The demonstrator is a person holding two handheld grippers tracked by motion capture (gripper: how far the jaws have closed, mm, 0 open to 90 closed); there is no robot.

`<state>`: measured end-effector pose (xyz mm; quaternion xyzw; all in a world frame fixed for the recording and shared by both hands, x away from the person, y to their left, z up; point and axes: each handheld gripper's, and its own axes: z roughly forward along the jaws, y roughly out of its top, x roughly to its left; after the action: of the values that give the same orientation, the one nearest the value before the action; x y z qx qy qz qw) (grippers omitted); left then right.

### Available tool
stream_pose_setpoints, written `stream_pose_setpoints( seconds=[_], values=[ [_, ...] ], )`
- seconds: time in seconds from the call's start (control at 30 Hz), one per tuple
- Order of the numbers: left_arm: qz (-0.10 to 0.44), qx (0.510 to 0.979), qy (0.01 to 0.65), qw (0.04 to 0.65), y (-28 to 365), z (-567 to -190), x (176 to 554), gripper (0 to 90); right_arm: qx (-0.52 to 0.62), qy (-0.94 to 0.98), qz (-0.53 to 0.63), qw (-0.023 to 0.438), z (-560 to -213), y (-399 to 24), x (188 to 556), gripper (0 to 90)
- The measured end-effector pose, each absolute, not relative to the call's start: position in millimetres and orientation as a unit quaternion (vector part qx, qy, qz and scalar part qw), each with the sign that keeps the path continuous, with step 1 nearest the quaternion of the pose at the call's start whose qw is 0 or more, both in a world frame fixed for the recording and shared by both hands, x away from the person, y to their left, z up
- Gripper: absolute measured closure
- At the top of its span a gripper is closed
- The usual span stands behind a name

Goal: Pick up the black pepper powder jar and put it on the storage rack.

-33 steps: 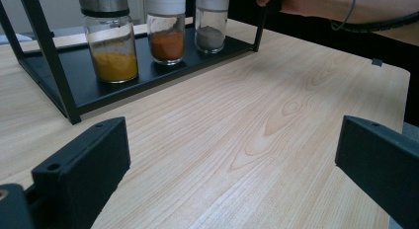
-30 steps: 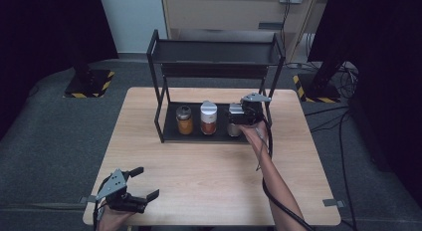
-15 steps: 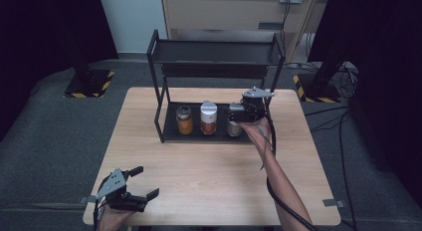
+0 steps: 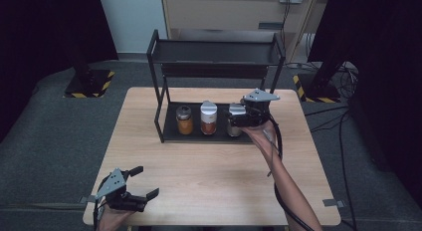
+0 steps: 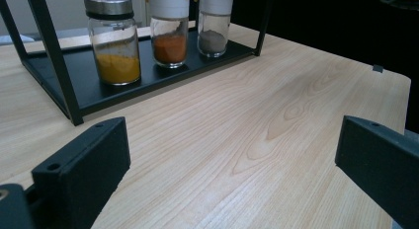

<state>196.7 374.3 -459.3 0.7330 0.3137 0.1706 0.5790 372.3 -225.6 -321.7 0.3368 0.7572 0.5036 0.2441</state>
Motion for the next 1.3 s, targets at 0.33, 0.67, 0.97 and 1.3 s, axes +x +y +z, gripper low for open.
stream_pose_setpoints(
  seconds=[0.33, 0.67, 0.97, 1.3],
  values=[
    [0.170, 0.736, 0.311, 0.577, 373.6, -458.3, 196.8, 0.0, 0.326, 0.757, 0.515, 0.236, -316.0, -238.4, 351.7, 8.5],
    [0.169, 0.734, 0.314, 0.579, 374.7, -458.9, 196.6, 0.0, 0.297, 0.761, 0.524, 0.241, -306.6, -241.5, 324.4, 8.5],
    [0.170, 0.733, 0.314, 0.579, 374.8, -458.9, 196.1, 0.0, 0.283, 0.761, 0.532, 0.241, -303.7, -253.2, 292.6, 8.4],
    [0.171, 0.732, 0.316, 0.579, 374.9, -459.1, 195.8, 0.0, 0.284, 0.755, 0.538, 0.243, -308.2, -274.7, 264.9, 8.4]
  ],
)
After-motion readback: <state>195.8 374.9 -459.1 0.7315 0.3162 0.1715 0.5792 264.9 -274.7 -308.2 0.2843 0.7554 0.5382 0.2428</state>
